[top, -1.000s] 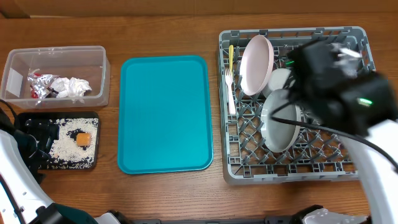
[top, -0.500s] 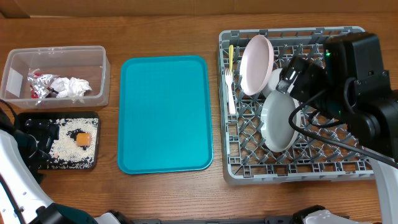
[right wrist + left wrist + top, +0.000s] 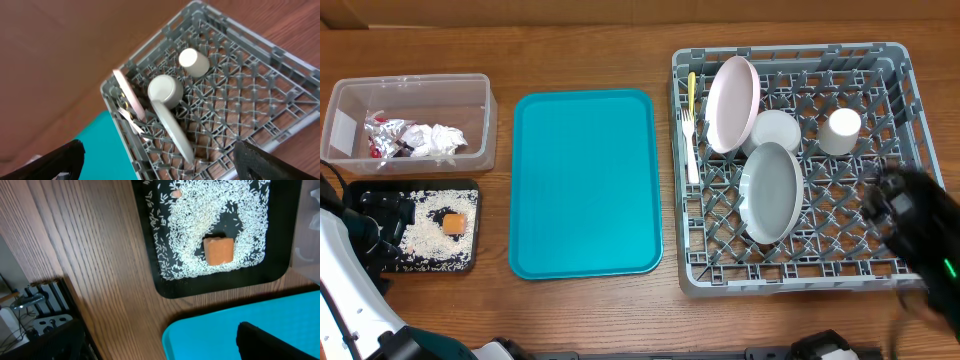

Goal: Sort waste into correct bins and load items into the dishwasher rack
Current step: 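Release the plate and withdraw the right gripper to the rack's front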

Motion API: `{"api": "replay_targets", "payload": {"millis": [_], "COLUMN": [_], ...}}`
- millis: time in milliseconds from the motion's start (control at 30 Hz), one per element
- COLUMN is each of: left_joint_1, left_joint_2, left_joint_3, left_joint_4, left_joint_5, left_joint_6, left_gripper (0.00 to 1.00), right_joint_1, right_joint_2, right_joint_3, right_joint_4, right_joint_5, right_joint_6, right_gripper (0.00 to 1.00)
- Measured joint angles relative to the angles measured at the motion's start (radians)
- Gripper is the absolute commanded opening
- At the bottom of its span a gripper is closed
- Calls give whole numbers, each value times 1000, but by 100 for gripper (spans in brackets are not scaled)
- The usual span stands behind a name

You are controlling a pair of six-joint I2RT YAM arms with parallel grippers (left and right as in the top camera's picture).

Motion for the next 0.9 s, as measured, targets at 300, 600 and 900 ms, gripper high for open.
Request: {"api": "replay_targets", "payload": {"millis": [300, 600, 900], "left_joint_1": [0, 0, 0], "left_joint_2": [0, 0, 0], "left_joint_3": [0, 0, 0], "left_joint_4": [0, 0, 0], "left_joint_5": [0, 0, 0], "left_joint_6": [0, 0, 0], "left_gripper": [100, 100, 100], "right_joint_1": [0, 0, 0], "right_joint_2": [-237, -245, -245], "right_joint_3": [-282, -330, -330], "right_joint_4": [-5, -4, -4], "right_joint_5": [9, 10, 10], "right_joint_6": [89, 120, 124], "right_gripper": [100, 100, 100]}}
